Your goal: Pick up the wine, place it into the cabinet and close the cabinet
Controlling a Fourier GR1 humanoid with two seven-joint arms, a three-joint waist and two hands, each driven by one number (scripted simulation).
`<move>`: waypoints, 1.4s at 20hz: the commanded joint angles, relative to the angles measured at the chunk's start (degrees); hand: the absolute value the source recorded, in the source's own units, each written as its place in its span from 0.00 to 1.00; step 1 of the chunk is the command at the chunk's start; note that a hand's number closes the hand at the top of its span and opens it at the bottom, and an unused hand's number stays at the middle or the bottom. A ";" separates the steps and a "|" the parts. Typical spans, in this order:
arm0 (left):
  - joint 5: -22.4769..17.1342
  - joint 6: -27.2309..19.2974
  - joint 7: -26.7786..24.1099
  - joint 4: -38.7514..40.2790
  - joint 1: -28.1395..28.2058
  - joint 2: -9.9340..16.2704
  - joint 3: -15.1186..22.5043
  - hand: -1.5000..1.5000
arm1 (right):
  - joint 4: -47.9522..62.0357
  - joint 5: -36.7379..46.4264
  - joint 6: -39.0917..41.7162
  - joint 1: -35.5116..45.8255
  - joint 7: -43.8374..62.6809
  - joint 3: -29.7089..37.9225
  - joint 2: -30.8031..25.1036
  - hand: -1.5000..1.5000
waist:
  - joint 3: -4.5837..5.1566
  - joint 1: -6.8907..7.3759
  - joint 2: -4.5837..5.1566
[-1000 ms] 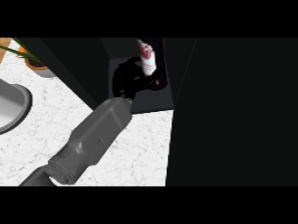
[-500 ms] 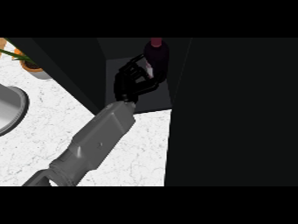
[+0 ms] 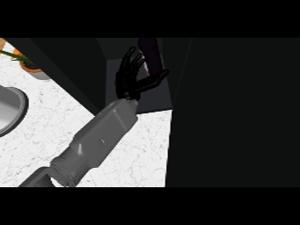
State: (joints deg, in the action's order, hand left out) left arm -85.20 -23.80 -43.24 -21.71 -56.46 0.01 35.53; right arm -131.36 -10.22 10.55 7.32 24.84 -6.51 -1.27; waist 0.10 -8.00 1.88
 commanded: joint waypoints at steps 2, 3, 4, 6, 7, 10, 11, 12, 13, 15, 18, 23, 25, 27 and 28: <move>-1.51 -3.08 -0.58 1.04 -1.50 -0.01 2.52 0.00 | 0.41 1.13 0.27 -0.32 -0.88 -0.05 -0.25 0.00 | -0.03 0.38 -0.03; -1.24 -3.62 -0.50 1.69 -1.90 -0.01 3.23 0.00 | 0.47 1.36 -0.83 1.08 0.57 -1.19 0.63 0.00 | 0.01 0.37 0.05; -0.60 -4.63 -1.49 1.49 -2.40 -0.01 4.25 0.00 | -1.95 0.14 -0.32 -0.48 0.67 -0.25 -0.05 0.00 | -0.04 0.48 -0.29; 1.83 -3.70 -0.08 4.29 -3.81 -0.01 6.57 0.00 | -0.86 0.90 -0.74 0.10 -0.02 -1.22 0.86 0.00 | -0.04 0.92 -0.06; 1.45 -5.06 -0.81 2.86 -2.74 -0.01 7.61 0.00 | -0.97 -0.56 0.35 -0.47 0.11 0.29 -0.40 0.00 | -0.07 0.27 -0.03; 2.31 -5.86 0.22 2.78 -4.71 -0.01 9.46 0.00 | 0.33 -0.18 0.82 -0.26 -0.82 0.99 -0.86 0.00 | -0.09 0.98 -0.14; 1.99 -5.78 -0.78 1.51 -4.18 -0.01 9.74 0.00 | -1.43 0.05 -0.36 -1.35 0.63 -1.00 0.42 0.00 | -0.05 1.02 -0.33; 1.93 -4.36 -2.38 2.60 -3.85 -0.01 9.39 0.00 | -0.17 0.46 0.20 -0.44 -0.28 -1.00 0.18 0.00 | -0.03 0.72 0.05; 1.32 -4.85 -2.03 2.02 -4.66 -0.01 9.15 0.00 | 1.27 -0.03 0.58 0.77 -0.39 0.57 -0.63 0.00 | -0.05 1.05 0.04; 0.65 -6.22 -5.27 -1.29 -1.30 -0.01 10.67 0.00 | 0.07 0.75 0.15 -1.67 -0.76 -2.08 0.86 0.00 | -0.04 0.67 -0.19; -0.26 -5.82 -6.23 -1.15 -1.84 -0.01 10.72 0.00 | 0.51 0.67 -0.36 0.82 0.64 -0.98 0.28 0.00 | -0.02 1.31 -0.26; -1.57 -6.03 -5.47 -3.96 -2.98 0.00 11.61 0.00 | -1.91 1.08 -0.78 -2.88 1.35 -1.33 0.28 0.00 | -0.07 3.48 -0.98; -2.71 -4.20 -8.62 -5.12 0.43 0.00 12.72 0.00 | -1.79 0.81 -1.44 0.11 2.89 -0.30 -0.16 0.00 | -0.03 2.40 -0.59; -3.58 -4.89 -8.11 -7.48 0.23 -0.01 13.51 0.00 | -1.29 0.89 -0.79 -0.58 1.64 -0.10 -0.36 0.00 | -0.06 3.35 -0.91; -2.98 -2.64 -8.20 -5.39 1.05 -0.01 13.90 0.00 | -2.81 0.22 -0.12 -2.35 1.64 0.09 -0.89 0.00 | -0.07 3.56 -0.94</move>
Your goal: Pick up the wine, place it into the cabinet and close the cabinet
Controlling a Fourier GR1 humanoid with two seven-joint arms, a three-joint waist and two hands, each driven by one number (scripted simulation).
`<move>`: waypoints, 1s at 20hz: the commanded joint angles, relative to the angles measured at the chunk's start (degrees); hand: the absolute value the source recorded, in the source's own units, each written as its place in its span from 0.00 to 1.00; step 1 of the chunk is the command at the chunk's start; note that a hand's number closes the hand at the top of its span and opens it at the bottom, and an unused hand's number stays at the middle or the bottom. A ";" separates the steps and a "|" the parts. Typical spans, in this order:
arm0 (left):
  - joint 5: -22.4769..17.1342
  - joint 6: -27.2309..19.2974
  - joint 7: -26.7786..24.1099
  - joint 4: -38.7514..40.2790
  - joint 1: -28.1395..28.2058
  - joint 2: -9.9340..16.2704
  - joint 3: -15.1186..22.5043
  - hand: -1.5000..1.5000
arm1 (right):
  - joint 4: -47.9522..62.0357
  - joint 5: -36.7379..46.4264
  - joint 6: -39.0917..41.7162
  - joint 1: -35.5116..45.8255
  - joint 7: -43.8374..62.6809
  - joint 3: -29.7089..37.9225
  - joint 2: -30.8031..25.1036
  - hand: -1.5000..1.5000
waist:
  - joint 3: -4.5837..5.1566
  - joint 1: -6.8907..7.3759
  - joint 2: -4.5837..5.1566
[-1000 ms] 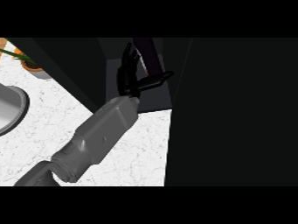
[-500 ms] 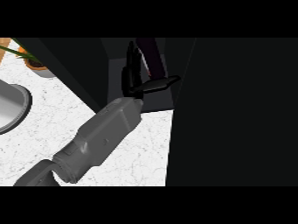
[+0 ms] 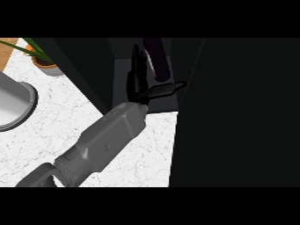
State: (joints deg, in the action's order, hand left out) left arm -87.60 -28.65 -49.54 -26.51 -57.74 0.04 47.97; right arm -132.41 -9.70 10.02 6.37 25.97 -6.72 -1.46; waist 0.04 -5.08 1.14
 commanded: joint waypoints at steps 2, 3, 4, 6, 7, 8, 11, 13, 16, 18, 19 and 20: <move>-1.12 1.75 -2.26 -2.26 1.00 -0.04 1.97 0.00 | 0.53 1.05 -0.65 -0.57 -1.50 -0.13 0.90 0.00 | 0.00 0.87 -0.19; -0.76 1.20 -1.48 -5.13 2.21 -0.04 3.84 0.00 | 1.24 -1.59 -0.11 2.44 1.29 2.31 -0.96 0.00 | -0.01 1.59 -0.38; -0.35 0.40 -0.60 -4.65 1.29 -0.04 3.40 0.00 | -0.31 0.71 -0.41 -2.59 0.20 -0.22 0.20 0.00 | -0.03 2.18 -0.64; 0.35 1.40 -1.89 -4.64 3.39 -0.04 4.93 0.00 | -0.46 1.83 -0.78 -3.10 -0.95 -1.03 0.94 0.00 | -0.03 2.41 -0.64; 0.06 -0.33 -1.33 -6.87 1.77 -0.04 4.38 0.00 | 0.25 -1.02 -2.54 4.24 4.36 3.03 -0.61 0.00 | -0.01 2.94 -0.72; 1.40 3.25 -3.21 -3.60 4.48 -0.04 4.95 0.00 | -1.76 -1.84 -2.48 4.02 6.17 4.44 -1.91 0.00 | 0.00 2.88 -0.68; 1.42 -0.15 -4.49 -7.62 6.33 -0.04 6.04 0.00 | -1.42 2.19 -2.97 1.78 3.63 -0.36 0.38 0.00 | -0.01 3.21 -0.84; 1.43 1.48 -2.02 -5.30 3.38 -0.04 4.13 0.00 | -6.42 -2.17 -2.04 0.55 7.74 1.91 -1.83 0.00 | -0.01 3.01 -0.84; 5.27 -2.58 -3.23 -11.99 7.93 -0.04 4.92 0.00 | -2.16 2.50 -5.70 4.60 6.93 0.95 0.56 0.00 | -0.02 4.86 -1.22; 4.68 -4.66 -4.77 -15.03 9.27 -0.04 4.92 0.00 | -3.52 1.15 -3.71 1.33 5.74 1.32 -0.36 0.00 | -0.03 4.14 -1.09; 5.75 2.49 -6.14 -7.53 10.20 -0.04 4.21 0.00 | -2.09 -0.63 -1.09 -2.15 1.77 2.10 -0.75 0.00 | -0.04 3.77 -0.87; 8.14 -3.94 -4.59 -16.85 11.49 -0.04 4.14 0.00 | -0.17 -0.62 -2.40 1.15 3.29 4.03 -1.06 0.00 | -0.05 5.14 -1.26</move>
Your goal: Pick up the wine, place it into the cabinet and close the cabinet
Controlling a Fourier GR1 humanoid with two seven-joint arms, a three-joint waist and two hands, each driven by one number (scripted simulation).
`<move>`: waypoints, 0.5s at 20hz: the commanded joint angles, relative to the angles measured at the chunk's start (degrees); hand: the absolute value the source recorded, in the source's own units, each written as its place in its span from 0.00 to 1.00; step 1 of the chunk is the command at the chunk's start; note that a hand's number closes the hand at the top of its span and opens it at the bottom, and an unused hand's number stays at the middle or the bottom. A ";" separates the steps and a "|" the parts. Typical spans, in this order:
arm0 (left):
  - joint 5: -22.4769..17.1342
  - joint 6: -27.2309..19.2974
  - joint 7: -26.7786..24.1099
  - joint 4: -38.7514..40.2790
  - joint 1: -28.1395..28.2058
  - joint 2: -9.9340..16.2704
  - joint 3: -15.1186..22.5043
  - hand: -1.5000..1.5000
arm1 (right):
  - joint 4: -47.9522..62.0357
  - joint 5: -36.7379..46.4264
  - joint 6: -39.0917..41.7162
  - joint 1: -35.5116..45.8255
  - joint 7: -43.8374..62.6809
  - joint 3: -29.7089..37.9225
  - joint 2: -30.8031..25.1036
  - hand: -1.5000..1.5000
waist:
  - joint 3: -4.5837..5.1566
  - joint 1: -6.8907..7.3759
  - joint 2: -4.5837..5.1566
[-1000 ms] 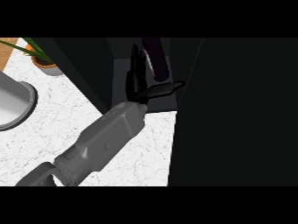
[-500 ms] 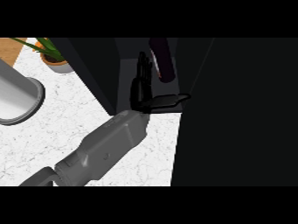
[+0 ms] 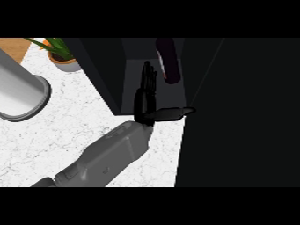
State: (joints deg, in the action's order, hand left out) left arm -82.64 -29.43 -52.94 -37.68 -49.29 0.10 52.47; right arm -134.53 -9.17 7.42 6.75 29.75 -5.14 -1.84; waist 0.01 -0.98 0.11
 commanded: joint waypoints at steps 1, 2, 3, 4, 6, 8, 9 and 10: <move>4.18 -4.31 -1.37 -8.32 5.80 0.67 -0.73 0.00 | -0.71 0.40 -1.21 0.77 1.47 0.06 0.16 0.00 | -0.01 1.32 -0.35; 5.50 -2.23 -2.29 -6.34 5.40 -0.08 -0.95 0.00 | 0.38 5.15 -1.33 -2.38 -2.16 -5.41 1.75 0.00 | -0.01 0.96 -0.23; 6.94 -1.74 1.36 -5.93 2.94 1.57 -2.88 0.00 | 1.62 2.66 -1.65 1.53 -0.44 -0.98 0.83 0.00 | -0.01 0.97 -0.18; 7.09 -1.96 -3.16 -5.23 7.15 -0.07 -0.41 0.00 | 0.66 3.76 -1.85 1.22 -0.61 -2.04 1.10 0.00 | 0.00 0.57 -0.10; 10.17 -2.80 0.68 -9.54 6.96 0.81 -2.03 0.00 | 4.38 -0.29 1.37 -1.40 -5.07 1.62 -0.11 0.00 | -0.04 1.02 -0.18; 11.49 -0.09 3.00 -13.62 8.47 5.37 -2.10 0.00 | -3.03 -3.98 0.50 -0.36 2.53 4.01 -2.31 0.00 | -0.02 0.94 -0.27; 12.81 0.66 3.02 -15.11 10.87 4.72 -0.76 0.00 | 1.73 3.41 -1.09 0.03 -1.73 -1.92 1.00 0.00 | -0.01 1.17 -0.22; 12.98 -2.14 3.55 -23.49 14.30 9.58 1.51 0.00 | -4.45 0.79 -1.64 -1.20 3.04 0.25 -0.61 0.00 | -0.02 1.64 -0.57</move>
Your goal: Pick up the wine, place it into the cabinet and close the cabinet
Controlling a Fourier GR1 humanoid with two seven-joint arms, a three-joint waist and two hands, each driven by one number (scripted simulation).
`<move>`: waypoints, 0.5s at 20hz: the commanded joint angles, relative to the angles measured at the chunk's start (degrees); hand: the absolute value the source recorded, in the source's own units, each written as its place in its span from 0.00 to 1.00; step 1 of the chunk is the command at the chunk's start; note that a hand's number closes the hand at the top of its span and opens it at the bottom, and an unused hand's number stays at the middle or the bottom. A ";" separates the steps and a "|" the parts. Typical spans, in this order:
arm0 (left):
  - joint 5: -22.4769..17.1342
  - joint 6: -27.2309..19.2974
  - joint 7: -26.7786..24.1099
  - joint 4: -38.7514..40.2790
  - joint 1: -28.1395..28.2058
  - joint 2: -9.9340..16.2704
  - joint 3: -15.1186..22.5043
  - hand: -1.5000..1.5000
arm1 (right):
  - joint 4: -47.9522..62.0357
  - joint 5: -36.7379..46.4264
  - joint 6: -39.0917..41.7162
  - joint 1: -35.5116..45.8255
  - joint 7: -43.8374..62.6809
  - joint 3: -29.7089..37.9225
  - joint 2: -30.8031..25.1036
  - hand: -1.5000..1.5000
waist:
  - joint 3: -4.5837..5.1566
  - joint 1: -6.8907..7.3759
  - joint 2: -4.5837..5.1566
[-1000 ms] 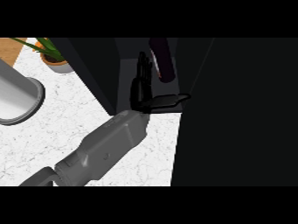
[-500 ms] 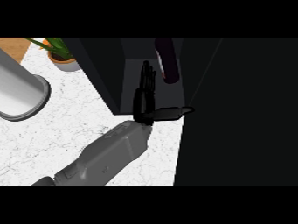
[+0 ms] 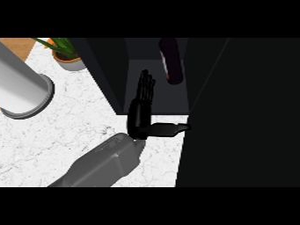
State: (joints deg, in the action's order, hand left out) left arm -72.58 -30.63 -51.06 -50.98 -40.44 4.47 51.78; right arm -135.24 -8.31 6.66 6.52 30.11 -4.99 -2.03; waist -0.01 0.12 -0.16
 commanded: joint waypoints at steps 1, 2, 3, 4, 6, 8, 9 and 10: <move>4.77 0.56 0.09 -8.68 7.12 3.08 1.87 0.00 | 1.97 -0.48 1.42 -0.37 -2.02 1.57 -0.97 0.00 | -0.01 0.27 0.00; 5.12 2.19 2.96 -10.96 5.48 6.98 0.88 0.00 | -1.17 0.87 0.50 -1.46 0.26 -0.50 -0.61 0.00 | 0.00 0.16 -0.05; 6.58 0.95 2.67 -13.19 7.74 6.78 1.19 0.00 | 1.67 -0.81 1.21 -1.45 -2.97 2.05 -0.50 0.00 | -0.02 0.20 0.01; 7.03 -0.54 3.54 -16.48 8.12 7.57 1.07 0.00 | 0.36 5.42 -0.41 -1.33 -2.51 -2.46 0.65 0.00 | 0.00 0.29 -0.06; 8.03 -2.61 6.43 -24.33 10.31 13.19 1.80 0.00 | -3.39 1.41 1.61 -4.90 -1.19 0.32 -1.46 0.00 | -0.03 0.30 -0.18; 9.41 0.23 7.44 -26.72 12.64 16.46 0.95 0.00 | -2.63 0.73 3.10 -7.29 -5.60 0.66 -0.73 0.00 | -0.03 0.17 -0.07; 10.00 1.01 8.45 -28.38 13.20 18.01 0.09 0.00 | 0.42 0.53 1.09 -0.05 -1.29 2.00 -1.60 0.00 | 0.00 0.42 0.01; 12.57 0.29 6.19 -27.74 16.05 15.50 2.35 0.00 | -1.03 -4.05 3.41 -2.32 -1.16 3.04 -2.59 0.00 | -0.01 0.15 0.03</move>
State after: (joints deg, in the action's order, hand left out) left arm -63.82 -30.61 -45.61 -73.25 -29.06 17.23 53.07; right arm -136.34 -8.92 8.66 3.68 28.03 -3.28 -3.51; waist -0.02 0.34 -0.20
